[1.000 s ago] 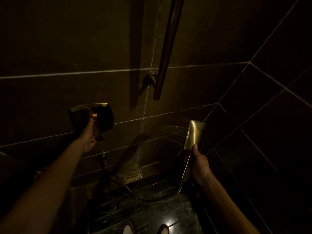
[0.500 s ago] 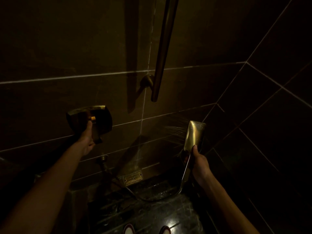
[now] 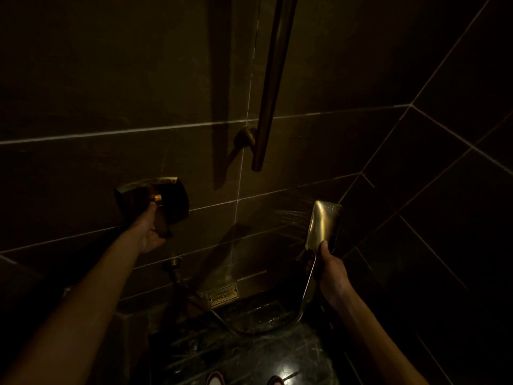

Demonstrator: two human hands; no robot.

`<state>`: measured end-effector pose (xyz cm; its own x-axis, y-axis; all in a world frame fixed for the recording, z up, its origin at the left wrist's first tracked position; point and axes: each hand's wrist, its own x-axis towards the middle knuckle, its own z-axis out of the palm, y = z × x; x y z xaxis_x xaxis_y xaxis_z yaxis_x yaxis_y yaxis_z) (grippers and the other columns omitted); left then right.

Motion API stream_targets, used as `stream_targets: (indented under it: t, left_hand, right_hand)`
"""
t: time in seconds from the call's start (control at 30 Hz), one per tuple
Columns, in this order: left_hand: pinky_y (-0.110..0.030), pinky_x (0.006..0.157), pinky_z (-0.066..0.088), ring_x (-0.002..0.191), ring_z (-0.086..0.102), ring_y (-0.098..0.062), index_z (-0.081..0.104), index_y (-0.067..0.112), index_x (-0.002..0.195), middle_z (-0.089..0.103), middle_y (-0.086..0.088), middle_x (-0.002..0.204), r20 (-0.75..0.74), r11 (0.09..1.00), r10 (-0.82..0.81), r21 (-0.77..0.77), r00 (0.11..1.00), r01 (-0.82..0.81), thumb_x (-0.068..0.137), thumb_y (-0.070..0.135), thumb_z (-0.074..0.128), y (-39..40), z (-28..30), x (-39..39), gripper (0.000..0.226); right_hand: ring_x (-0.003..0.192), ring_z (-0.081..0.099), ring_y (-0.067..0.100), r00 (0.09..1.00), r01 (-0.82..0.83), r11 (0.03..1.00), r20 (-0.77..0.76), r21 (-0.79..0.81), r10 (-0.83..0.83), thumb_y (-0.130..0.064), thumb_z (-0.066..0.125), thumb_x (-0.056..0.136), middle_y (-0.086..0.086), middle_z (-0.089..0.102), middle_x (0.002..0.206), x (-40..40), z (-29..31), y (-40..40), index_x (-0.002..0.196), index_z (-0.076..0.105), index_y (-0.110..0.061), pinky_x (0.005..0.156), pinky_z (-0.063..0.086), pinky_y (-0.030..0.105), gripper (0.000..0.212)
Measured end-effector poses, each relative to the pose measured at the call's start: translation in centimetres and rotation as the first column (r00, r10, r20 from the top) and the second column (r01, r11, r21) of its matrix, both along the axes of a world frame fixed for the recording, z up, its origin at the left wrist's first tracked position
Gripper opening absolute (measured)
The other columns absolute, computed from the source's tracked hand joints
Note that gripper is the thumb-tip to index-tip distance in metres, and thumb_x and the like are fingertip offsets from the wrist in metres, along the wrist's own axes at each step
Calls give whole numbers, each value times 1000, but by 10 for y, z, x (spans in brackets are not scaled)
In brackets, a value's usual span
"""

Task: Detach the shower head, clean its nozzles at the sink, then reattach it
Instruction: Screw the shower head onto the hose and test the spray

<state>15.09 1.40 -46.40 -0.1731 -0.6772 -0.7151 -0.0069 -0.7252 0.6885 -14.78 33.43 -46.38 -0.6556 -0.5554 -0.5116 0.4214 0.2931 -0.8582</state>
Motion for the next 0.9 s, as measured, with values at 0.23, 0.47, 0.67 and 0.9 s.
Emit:
stream_targets:
  t: [0.23,0.47,0.67,0.9]
  left_hand:
    - [-47,115,30,139,39,-29,34,15,149,43,-9,150,-79,999,19,34,997,-16,96,57,40,-3,1,-7,68]
    - [-55,114,27,142,34,-33,29,24,151,36,-12,155,-73,998,61,12,996,-60,94,59,42,-6,-6,-9,68]
    - [-58,113,28,141,36,-32,28,27,150,36,-11,155,-45,993,106,-38,993,-107,95,59,39,-5,-11,-11,64]
    - [-54,112,33,139,36,-34,26,27,151,35,-12,154,-46,975,209,-64,977,-212,95,59,41,-1,-21,-18,67]
  right_hand:
    - [91,58,31,1000,-11,1000,-24,23,12,-53,47,96,19,65,100,-1,-1,-8,114,65,-4,85,45,43,54]
    - [89,60,27,999,-13,999,-32,36,15,-50,46,98,16,65,96,-1,1,-18,110,64,-6,83,47,40,50]
    - [82,59,26,1000,-12,1000,-24,24,13,-51,50,96,13,65,87,-3,-1,-29,109,67,-3,84,46,44,53]
    - [78,58,23,999,-37,999,-22,32,38,-51,47,97,7,64,78,-1,-1,-39,111,66,-5,82,45,43,52]
